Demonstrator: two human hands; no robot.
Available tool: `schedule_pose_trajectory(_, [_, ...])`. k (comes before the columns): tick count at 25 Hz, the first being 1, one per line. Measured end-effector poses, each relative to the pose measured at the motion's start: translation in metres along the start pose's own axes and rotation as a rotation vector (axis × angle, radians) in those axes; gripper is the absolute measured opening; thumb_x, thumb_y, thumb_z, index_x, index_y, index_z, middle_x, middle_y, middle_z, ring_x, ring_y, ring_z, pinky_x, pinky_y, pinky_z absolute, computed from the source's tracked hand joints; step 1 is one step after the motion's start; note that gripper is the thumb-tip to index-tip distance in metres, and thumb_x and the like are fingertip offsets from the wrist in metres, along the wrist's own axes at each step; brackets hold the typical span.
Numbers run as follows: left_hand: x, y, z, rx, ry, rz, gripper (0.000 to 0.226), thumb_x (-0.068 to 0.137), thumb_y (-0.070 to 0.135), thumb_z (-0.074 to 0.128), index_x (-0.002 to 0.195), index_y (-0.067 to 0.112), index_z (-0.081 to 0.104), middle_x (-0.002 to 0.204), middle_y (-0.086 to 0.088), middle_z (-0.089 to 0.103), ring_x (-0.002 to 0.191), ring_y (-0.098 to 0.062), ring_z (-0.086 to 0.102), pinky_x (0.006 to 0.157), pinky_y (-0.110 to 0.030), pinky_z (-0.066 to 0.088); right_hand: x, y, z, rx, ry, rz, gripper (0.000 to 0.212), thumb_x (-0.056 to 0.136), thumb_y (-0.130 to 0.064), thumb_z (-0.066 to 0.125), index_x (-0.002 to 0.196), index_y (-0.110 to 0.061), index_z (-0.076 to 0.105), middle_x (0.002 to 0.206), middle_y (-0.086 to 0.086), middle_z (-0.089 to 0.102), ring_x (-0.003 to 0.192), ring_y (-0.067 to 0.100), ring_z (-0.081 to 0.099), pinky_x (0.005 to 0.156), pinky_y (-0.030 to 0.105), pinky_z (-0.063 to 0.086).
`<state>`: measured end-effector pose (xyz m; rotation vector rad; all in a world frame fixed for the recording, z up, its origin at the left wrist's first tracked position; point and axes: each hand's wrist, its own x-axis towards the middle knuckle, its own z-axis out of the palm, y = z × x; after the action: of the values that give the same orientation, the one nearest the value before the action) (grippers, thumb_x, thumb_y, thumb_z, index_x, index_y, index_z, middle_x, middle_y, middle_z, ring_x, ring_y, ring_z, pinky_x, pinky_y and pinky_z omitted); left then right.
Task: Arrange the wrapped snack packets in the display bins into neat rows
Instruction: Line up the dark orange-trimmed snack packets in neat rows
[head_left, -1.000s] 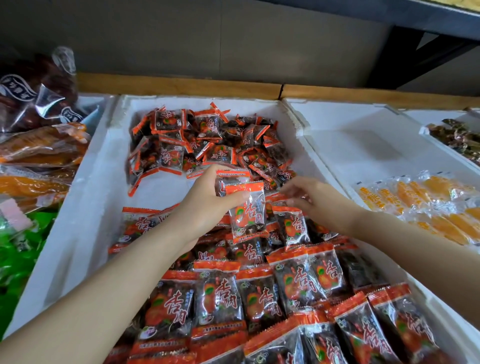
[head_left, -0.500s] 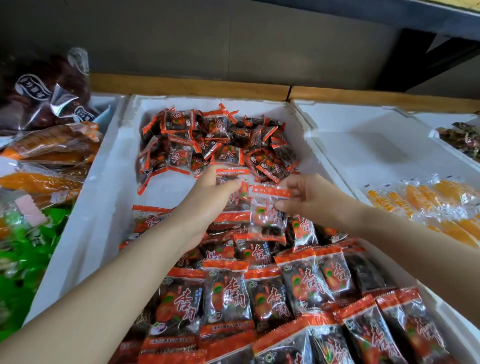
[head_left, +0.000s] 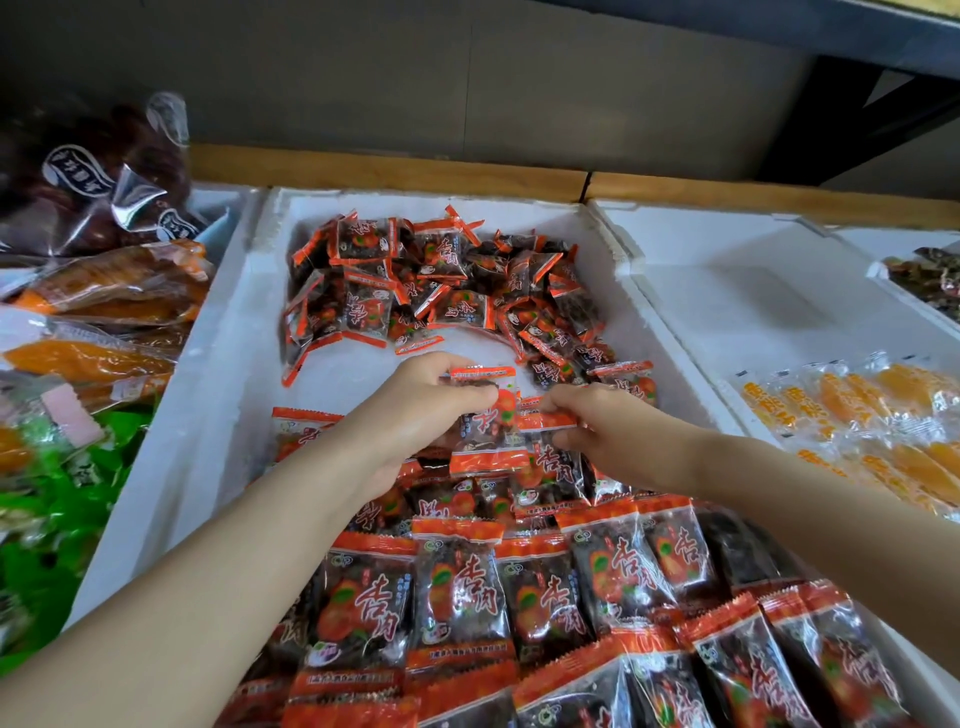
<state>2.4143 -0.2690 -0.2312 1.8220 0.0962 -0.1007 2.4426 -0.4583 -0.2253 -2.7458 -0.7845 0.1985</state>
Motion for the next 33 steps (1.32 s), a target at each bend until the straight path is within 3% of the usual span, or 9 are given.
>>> schedule_pose_trajectory(5, [-0.002,-0.001,-0.002,0.071,-0.123,-0.005,0.026,0.089,0.013,0.065,0.113,0.015,0.056,0.108,-0.008,0.057,0.079,-0.013,0.061,0.061,-0.024,0.052,-0.001,0.010,0.008,-0.182,-0.010,-0.011,0.045,0.093,-0.007,0.052,0.136,-0.019,0.044,0.131,-0.001,0.050,0.122,0.018,0.032,0.103,0.028,0.028])
schedule_pose_trajectory(10, [-0.003,-0.007,-0.004,0.411,-0.185,0.026,0.025,0.082,0.022,0.074,0.096,0.026,0.054,0.111,-0.001,0.052,0.088,-0.014,0.053,0.084,-0.032,0.048,-0.016,0.001,0.006,-0.100,0.194,-0.167,0.044,0.093,-0.010,0.054,0.135,-0.021,0.044,0.129,-0.003,0.047,0.123,0.013,0.039,0.099,0.014,0.023])
schedule_pose_trajectory(15, [-0.007,-0.005,-0.007,0.615,-0.219,0.091,0.028,0.077,0.034,0.077,0.093,0.030,0.054,0.092,0.008,0.053,0.063,-0.006,0.055,0.068,-0.030,0.049,-0.025,-0.008,0.009,-0.131,0.092,-0.243,0.033,0.092,-0.026,0.058,0.125,-0.027,0.057,0.127,-0.009,0.052,0.121,0.006,0.042,0.100,0.017,0.030])
schedule_pose_trajectory(19, [-0.008,-0.003,-0.005,0.714,-0.218,0.149,0.025,0.082,0.039,0.070,0.100,0.030,0.056,0.089,0.013,0.050,0.070,-0.001,0.048,0.061,-0.021,0.038,-0.027,-0.006,0.009,-0.146,0.067,-0.215,0.040,0.093,-0.030,0.055,0.132,-0.030,0.047,0.133,-0.012,0.046,0.126,0.006,0.038,0.104,0.021,0.030])
schedule_pose_trajectory(21, [-0.008,-0.004,-0.005,0.643,-0.229,0.121,0.017,0.085,0.035,0.068,0.094,0.027,0.055,0.092,0.010,0.051,0.073,-0.006,0.053,0.064,-0.023,0.046,-0.028,-0.008,0.011,-0.086,0.105,-0.175,0.048,0.093,-0.034,0.054,0.138,-0.030,0.039,0.134,-0.013,0.046,0.126,0.004,0.037,0.100,0.013,0.027])
schedule_pose_trajectory(24, [-0.009,-0.003,-0.007,0.359,-0.264,0.030,0.009,0.091,0.021,0.063,0.091,0.019,0.053,0.107,-0.009,0.059,0.076,-0.017,0.059,0.065,-0.027,0.054,-0.025,-0.019,0.013,0.182,0.213,-0.063,0.049,0.089,-0.035,0.059,0.133,-0.029,0.040,0.120,-0.013,0.057,0.110,0.004,0.053,0.082,0.005,0.037])
schedule_pose_trajectory(29, [-0.010,0.012,-0.013,-0.305,-0.087,0.008,0.024,0.091,0.010,0.060,0.113,0.005,0.051,0.114,-0.018,0.059,0.086,-0.020,0.068,0.068,-0.034,0.060,-0.012,-0.036,0.004,1.049,0.219,0.176,0.015,0.090,-0.020,0.059,0.100,-0.009,0.061,0.081,0.002,0.068,0.073,0.014,0.064,0.072,0.027,0.057])
schedule_pose_trajectory(31, [-0.012,0.012,-0.014,-0.131,-0.109,0.045,0.017,0.087,0.012,0.066,0.102,0.010,0.058,0.094,-0.008,0.065,0.074,-0.010,0.066,0.073,-0.035,0.060,-0.009,-0.033,0.000,1.111,0.239,0.168,0.011,0.091,-0.018,0.058,0.084,-0.012,0.063,0.061,-0.006,0.062,0.057,0.006,0.057,0.065,0.024,0.053])
schedule_pose_trajectory(33, [-0.013,0.007,-0.016,0.316,-0.105,0.154,0.009,0.085,0.021,0.070,0.089,0.018,0.062,0.081,0.004,0.067,0.069,-0.002,0.062,0.078,-0.029,0.055,-0.003,-0.025,0.000,0.930,0.307,0.136,0.010,0.090,-0.016,0.061,0.083,-0.014,0.067,0.063,-0.007,0.065,0.054,0.000,0.055,0.063,0.017,0.050])
